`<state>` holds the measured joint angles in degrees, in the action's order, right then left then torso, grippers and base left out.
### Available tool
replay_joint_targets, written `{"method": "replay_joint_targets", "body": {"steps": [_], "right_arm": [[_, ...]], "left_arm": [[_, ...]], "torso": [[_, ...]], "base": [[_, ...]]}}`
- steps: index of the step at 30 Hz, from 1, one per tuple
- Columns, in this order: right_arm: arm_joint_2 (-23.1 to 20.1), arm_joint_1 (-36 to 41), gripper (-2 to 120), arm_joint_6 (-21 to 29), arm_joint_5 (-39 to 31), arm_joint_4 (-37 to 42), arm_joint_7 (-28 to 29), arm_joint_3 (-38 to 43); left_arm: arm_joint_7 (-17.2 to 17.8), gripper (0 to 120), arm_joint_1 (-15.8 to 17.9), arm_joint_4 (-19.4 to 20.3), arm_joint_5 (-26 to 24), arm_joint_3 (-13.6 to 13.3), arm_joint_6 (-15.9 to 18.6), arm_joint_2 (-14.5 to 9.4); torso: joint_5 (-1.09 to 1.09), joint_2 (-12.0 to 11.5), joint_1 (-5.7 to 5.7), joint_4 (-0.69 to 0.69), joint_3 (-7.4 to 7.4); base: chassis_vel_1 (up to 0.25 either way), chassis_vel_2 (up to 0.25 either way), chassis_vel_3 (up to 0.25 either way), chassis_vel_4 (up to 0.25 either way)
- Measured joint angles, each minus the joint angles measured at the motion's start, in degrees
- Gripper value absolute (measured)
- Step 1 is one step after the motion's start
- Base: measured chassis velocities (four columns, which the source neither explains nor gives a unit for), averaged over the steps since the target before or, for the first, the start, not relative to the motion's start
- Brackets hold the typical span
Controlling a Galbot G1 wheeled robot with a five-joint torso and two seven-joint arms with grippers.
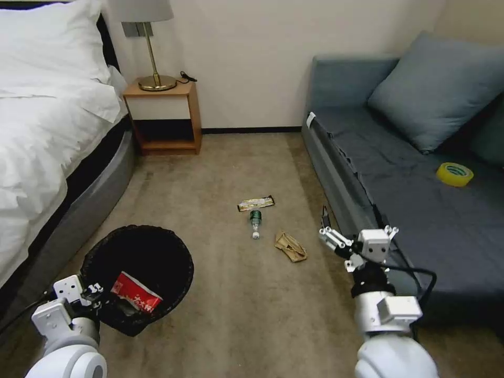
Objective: Pick up the trash bin, then pick up the garbage on the floor and place it into the trash bin.
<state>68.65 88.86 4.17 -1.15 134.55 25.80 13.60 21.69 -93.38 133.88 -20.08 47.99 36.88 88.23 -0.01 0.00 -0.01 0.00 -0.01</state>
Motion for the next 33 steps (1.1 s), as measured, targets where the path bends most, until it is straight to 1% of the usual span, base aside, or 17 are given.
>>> {"method": "replay_joint_targets", "body": {"steps": [7,12,19,25,28,33], "right_arm": [[-1.8,-2.2,100,0.0,-1.0,-1.7,-0.3,-0.5],[-2.5,-3.2,100,0.0,-1.5,-2.8,-0.4,-1.2],[-2.7,-4.2,100,0.1,-1.7,-4.2,-0.4,-2.0],[-3.0,-5.1,100,0.1,-2.1,-5.0,-0.5,-2.5],[-3.3,-5.8,100,0.1,-2.6,-5.7,-0.8,-3.1],[-4.0,-7.5,100,0.2,-3.4,-7.6,-1.3,-4.0]], "left_arm": [[0.0,2,0.1,0.0,0.0,0.0,0.0,0.2],[0.0,2,0.1,-0.1,0.0,0.2,-0.2,0.4],[0.0,2,0.4,-0.6,-0.1,0.4,-0.4,0.3],[0.0,2,0.8,-1.1,-0.3,0.4,-0.4,0.1],[0.0,2,1.0,-1.6,-0.4,0.4,-0.5,0.1],[0.0,2,1.2,-2.3,-0.5,0.5,-0.7,0.0]], "torso": [[0.01,0.0,0.0,0.0,0.0],[0.0,0.0,0.0,0.0,0.01],[0.02,0.0,0.01,0.0,0.02],[0.01,0.0,0.01,0.0,0.02],[0.01,0.0,0.01,-0.01,0.02],[0.01,0.0,0.01,-0.01,0.01]], "base": [[-0.049,0.038,0.048,-0.038],[-0.14,0.159,0.154,-0.157],[-0.214,0.226,0.218,-0.222],[-0.183,0.165,0.179,-0.186],[-0.112,0.103,0.107,-0.135],[-0.027,0.016,0.02,-0.023]]}}
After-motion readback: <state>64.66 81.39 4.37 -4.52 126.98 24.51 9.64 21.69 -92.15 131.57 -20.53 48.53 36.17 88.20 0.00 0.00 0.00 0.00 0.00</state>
